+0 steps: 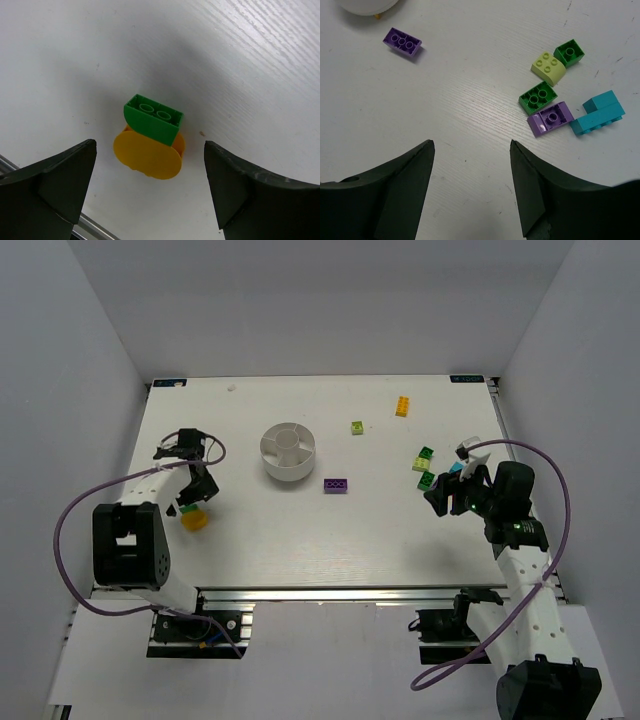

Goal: Sort the legos into containers by color

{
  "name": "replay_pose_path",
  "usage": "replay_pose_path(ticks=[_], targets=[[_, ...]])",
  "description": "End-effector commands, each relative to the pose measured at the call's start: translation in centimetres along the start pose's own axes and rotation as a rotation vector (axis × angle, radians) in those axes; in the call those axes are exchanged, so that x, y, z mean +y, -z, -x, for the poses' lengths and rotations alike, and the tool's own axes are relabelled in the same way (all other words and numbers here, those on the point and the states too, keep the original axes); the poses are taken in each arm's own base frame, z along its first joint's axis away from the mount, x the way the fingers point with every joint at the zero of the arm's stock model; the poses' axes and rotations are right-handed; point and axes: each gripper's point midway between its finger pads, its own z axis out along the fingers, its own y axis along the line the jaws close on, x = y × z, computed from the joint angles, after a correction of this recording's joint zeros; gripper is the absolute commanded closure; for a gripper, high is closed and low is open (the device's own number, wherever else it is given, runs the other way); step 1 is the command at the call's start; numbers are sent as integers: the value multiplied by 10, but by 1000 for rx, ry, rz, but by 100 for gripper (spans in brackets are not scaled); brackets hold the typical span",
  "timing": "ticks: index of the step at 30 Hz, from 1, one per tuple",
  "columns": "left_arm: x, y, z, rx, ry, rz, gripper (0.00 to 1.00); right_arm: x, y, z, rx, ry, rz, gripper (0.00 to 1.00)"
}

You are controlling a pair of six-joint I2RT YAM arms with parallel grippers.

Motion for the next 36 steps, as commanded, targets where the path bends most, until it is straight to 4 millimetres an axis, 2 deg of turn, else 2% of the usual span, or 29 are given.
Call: replay_pose_path(ticks=[1,11,22,31,36], targets=[[-3,-11,2,24,-11,-18,3,0,3,18,-31,21,-4,33],[-14,-18,8,49,-10,-128,11,0,2,18,-31,27,-9,32],[-9,-27,-8,104,6,-158,20,-2,2,17,-31,27,-19,32],[-8,-32,-9,120,22,-162,24,-2,3,19,-36,32,-20,32],[-10,-33,-8,118,25,-172,31,-2,3,19,-36,31,-20,32]])
